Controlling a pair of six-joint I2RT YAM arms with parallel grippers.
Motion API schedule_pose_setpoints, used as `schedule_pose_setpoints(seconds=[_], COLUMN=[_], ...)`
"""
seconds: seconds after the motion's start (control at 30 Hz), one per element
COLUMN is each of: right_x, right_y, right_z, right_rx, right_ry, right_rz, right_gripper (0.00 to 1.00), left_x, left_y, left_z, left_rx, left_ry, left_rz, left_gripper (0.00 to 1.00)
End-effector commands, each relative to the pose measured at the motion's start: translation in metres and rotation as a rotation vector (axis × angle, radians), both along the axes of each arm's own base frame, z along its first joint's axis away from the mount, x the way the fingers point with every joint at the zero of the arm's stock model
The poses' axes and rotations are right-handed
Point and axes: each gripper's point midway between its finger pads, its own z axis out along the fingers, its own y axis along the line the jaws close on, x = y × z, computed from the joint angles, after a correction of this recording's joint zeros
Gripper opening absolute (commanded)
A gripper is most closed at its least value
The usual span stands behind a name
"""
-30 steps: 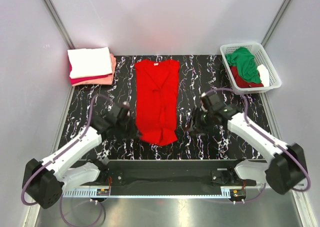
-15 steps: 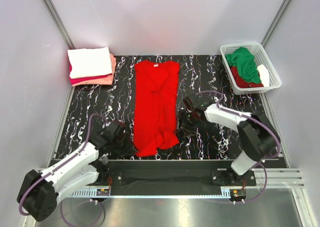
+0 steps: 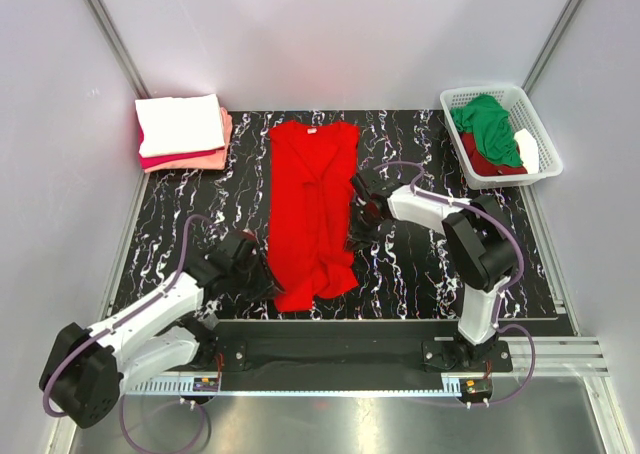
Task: Fold and stack the t-shirts
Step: Fold the tshirt
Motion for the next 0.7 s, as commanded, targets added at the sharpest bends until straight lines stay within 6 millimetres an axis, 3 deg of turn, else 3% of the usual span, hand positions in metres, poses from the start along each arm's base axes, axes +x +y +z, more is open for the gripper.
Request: schedule_pose_setpoints(seconds=[0.0, 0.1, 0.23, 0.27, 0.3, 0.33, 0.37, 0.43, 0.47, 0.57, 0.67], right_x=[-0.003, -0.002, -0.01, -0.018, -0.026, -0.038, -0.054, -0.07, -0.087, -0.11, -0.114], right_y=[0.005, 0.002, -0.021, -0.027, -0.031, -0.029, -0.034, -0.031, -0.032, -0.022, -0.01], right_z=[0.01, 0.015, 0.034, 0.035, 0.035, 0.043, 0.036, 0.043, 0.034, 0.03, 0.021], right_rx=[0.021, 0.046, 0.022, 0.008, 0.003, 0.04, 0.04, 0.084, 0.078, 0.116, 0.13], right_ry=[-0.005, -0.004, -0.032, -0.028, -0.011, 0.011, 0.058, 0.06, 0.105, 0.138, 0.155], right_rz=[0.052, 0.042, 0.026, 0.041, 0.043, 0.06, 0.053, 0.053, 0.035, 0.022, 0.022], right_gripper=[0.16, 0.0, 0.01, 0.08, 0.4, 0.51, 0.59, 0.64, 0.65, 0.66, 0.65], left_x=[0.023, 0.028, 0.034, 0.036, 0.037, 0.036, 0.037, 0.035, 0.035, 0.029, 0.023], left_y=[-0.017, -0.022, -0.027, -0.027, -0.028, -0.029, -0.028, -0.027, -0.026, -0.024, -0.022], left_z=[0.027, 0.036, 0.052, 0.054, 0.058, 0.058, 0.058, 0.055, 0.053, 0.044, 0.034], left_rx=[-0.061, -0.073, -0.092, -0.095, -0.1, -0.1, -0.098, -0.094, -0.091, -0.091, -0.101], left_ry=[-0.097, -0.113, -0.136, -0.142, -0.147, -0.148, -0.148, -0.141, -0.14, -0.126, -0.108], left_rz=[-0.022, -0.033, -0.039, -0.038, -0.039, -0.041, -0.041, -0.041, -0.041, -0.037, -0.026], left_gripper=[0.32, 0.26, 0.23, 0.24, 0.24, 0.24, 0.24, 0.24, 0.24, 0.24, 0.24])
